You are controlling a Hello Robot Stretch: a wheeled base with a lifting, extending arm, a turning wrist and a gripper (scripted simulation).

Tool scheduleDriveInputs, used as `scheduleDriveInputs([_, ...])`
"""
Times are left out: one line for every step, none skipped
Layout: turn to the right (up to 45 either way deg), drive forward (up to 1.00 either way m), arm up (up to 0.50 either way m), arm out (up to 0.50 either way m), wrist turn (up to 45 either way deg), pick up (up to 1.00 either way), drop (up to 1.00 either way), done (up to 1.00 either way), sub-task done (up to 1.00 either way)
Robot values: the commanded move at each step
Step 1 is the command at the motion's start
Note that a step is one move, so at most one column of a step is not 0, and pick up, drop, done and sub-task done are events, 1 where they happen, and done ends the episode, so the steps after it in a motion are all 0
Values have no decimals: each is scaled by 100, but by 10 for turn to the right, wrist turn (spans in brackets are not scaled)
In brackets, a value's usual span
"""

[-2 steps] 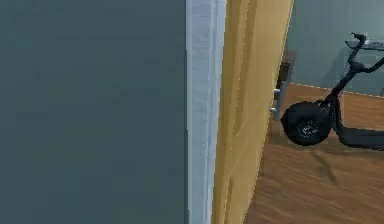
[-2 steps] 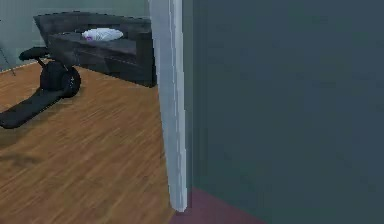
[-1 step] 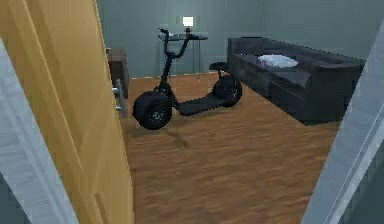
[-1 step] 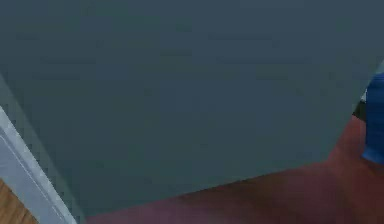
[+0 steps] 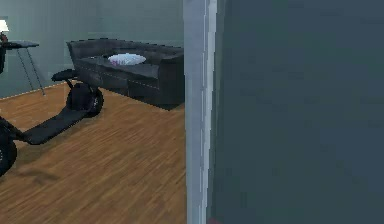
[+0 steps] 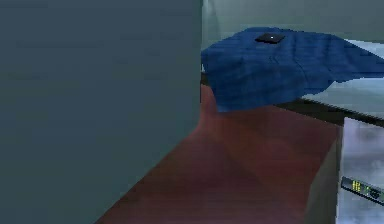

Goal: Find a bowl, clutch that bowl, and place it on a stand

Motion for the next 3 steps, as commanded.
scheduleDriveInputs([0, 5, 0, 0, 0, 0, 0, 0, 0])
scheduleDriveInputs([-330, 0, 0, 0, 0, 0, 0, 0, 0])
scheduleDriveInputs([0, 25, 0, 0, 0, 0, 0, 0, 0])
